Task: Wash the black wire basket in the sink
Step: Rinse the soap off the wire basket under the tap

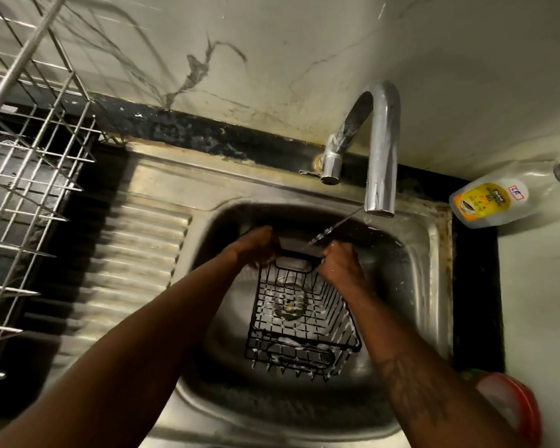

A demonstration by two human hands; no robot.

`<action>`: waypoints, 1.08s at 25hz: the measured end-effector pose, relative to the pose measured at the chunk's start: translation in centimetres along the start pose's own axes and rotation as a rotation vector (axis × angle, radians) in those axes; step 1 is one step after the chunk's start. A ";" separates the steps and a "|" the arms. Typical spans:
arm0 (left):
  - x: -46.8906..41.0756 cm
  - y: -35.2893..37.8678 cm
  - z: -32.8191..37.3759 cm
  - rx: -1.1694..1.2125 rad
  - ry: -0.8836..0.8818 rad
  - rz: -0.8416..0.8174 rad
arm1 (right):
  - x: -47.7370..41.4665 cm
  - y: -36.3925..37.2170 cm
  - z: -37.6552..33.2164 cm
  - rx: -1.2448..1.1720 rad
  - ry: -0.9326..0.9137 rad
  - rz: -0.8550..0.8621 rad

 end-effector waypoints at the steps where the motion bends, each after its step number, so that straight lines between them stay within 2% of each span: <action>1: 0.1 -0.4 -0.6 0.018 -0.035 0.000 | -0.2 -0.4 -0.2 0.011 -0.002 0.022; 6: -0.6 -1.6 1.1 0.100 -0.077 0.199 | -1.6 -3.2 0.6 -0.023 0.016 0.084; 11: -1.0 0.9 3.9 0.301 -0.077 0.159 | -1.6 -3.4 3.6 0.152 -0.010 0.041; 17: -0.7 0.2 3.7 0.400 -0.117 0.170 | -1.5 -3.6 2.9 0.117 -0.012 0.043; 20: -0.9 0.7 2.3 0.429 -0.154 0.103 | -1.5 -3.4 2.5 0.049 0.021 0.051; 22: -0.6 0.8 1.5 0.507 -0.190 0.167 | -1.4 -3.3 2.4 0.044 0.034 0.052; 24: -0.3 0.5 1.4 0.475 -0.184 0.248 | -1.4 -3.5 2.3 0.030 0.043 0.061; 27: -0.4 -0.6 1.7 0.287 -0.130 0.364 | -1.4 -3.3 1.6 0.014 0.022 0.057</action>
Point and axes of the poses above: each hand's wrist, its own x-axis away from the middle knuckle, its own y-axis out of the palm, z = x × y, the point moved 9 cm from there along -x, towards the middle knuckle, and after that the axes turned 4 degrees about z, right-handed, at the moved point
